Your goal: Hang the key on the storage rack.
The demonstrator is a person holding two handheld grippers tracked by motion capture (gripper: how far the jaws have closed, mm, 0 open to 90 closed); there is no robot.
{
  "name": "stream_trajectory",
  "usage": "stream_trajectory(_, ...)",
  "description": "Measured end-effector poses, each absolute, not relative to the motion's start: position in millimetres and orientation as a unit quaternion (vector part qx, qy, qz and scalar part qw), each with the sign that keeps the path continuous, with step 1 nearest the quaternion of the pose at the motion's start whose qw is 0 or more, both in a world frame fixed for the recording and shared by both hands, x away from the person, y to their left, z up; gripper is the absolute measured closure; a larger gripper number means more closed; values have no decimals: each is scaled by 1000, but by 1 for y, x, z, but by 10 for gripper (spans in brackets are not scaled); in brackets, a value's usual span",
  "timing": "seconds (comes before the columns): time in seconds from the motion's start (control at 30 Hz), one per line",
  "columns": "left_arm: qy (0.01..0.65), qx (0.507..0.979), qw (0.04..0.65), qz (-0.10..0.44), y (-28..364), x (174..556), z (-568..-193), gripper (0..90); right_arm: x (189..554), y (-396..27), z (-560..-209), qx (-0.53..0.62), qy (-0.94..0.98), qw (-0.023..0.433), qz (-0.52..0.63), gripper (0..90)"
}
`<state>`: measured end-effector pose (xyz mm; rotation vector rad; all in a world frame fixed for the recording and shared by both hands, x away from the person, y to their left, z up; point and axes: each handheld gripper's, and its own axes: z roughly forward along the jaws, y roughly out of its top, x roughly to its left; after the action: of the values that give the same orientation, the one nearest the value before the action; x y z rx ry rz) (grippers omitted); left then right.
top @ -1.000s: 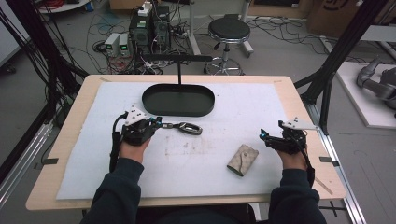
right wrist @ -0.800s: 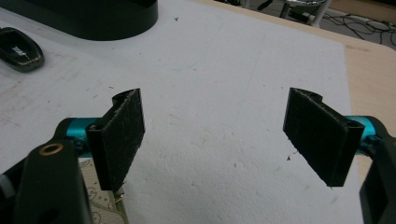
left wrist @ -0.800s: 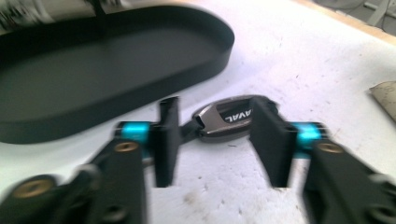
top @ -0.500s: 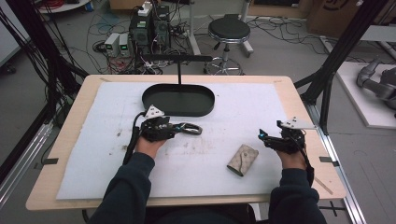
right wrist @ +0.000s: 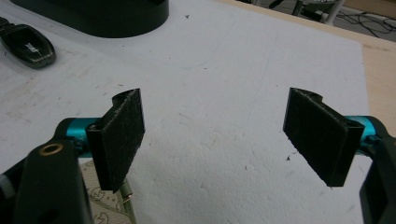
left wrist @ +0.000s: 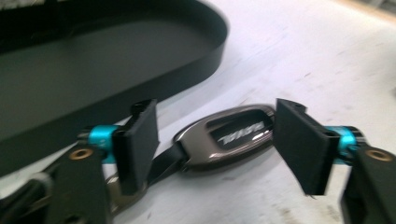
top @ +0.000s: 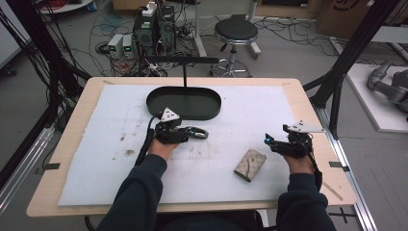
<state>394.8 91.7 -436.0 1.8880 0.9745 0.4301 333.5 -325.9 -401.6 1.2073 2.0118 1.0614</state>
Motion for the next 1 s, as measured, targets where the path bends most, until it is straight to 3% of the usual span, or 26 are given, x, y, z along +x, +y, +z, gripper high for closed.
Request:
stream_trajectory(0.1, 421, 771, 445, 174, 89, 399, -440, 418, 333, -326, -402, 449, 750, 280, 396, 211)
stream_trajectory(0.3, 448, 778, 404, 173, 71, 408, -444, 471, 333, -324, -402, 447, 753, 280, 394, 211)
stream_trajectory(0.37, 457, 778, 393, 179, 69, 409, -444, 581, 333, -325, -402, 446, 752, 282, 395, 211)
stream_trajectory(0.43, 460, 778, 388, 179, 68, 410, -446, 609, 333, -326, -402, 448, 751, 282, 394, 211)
stream_trajectory(0.7, 399, 815, 379, 181, 73, 407, -441, 668, 330, -330, -401, 450, 750, 284, 394, 211)
stream_trajectory(0.83, 325, 838, 416, 134, 91, 404, -441, 733, 330, -330, -402, 452, 749, 283, 393, 211)
stream_trajectory(1.0, 289, 849, 427, 111, 108, 401, -441, 728, 331, -328, -401, 449, 751, 283, 393, 211)
